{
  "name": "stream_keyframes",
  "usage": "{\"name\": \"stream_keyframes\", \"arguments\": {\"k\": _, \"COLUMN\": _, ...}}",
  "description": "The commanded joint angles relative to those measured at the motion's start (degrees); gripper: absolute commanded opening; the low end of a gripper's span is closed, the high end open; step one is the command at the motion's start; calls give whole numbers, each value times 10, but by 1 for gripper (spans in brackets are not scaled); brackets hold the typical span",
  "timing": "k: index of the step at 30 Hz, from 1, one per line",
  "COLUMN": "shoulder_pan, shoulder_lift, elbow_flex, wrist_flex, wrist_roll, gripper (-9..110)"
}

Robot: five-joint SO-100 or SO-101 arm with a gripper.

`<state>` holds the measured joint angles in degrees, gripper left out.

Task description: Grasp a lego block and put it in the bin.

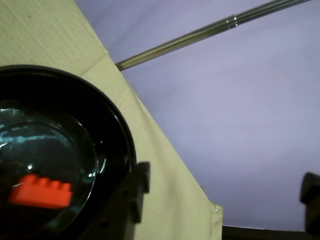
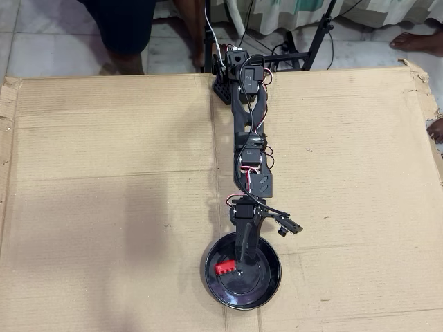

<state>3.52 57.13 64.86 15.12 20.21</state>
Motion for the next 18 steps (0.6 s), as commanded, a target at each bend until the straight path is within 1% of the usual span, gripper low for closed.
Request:
{"name": "stream_keyframes", "arguments": {"k": 1, "shoulder_pan": 5, "shoulder_lift": 17, "elbow_flex": -22, "wrist_flex": -1, "wrist_roll": 3, "gripper": 34}}
{"name": "stream_keyframes", "arguments": {"k": 5, "shoulder_pan": 2, "shoulder_lift": 70, "elbow_flex": 40, "wrist_flex": 25, "wrist_roll": 3, "gripper": 34}}
{"name": "stream_keyframes", "arguments": {"k": 9, "shoulder_pan": 1, "shoulder_lift": 185, "elbow_flex": 163, "wrist_flex": 54, "wrist_roll": -5, "gripper": 34}}
{"name": "stream_keyframes", "arguments": {"k": 13, "shoulder_pan": -5, "shoulder_lift": 301, "elbow_flex": 302, "wrist_flex": 47, "wrist_roll": -5, "gripper": 34}}
{"name": "stream_keyframes", "arguments": {"k": 18, "shoulder_pan": -13, "shoulder_lift": 409, "elbow_flex": 433, "wrist_flex": 47, "wrist_roll": -5, "gripper": 34}}
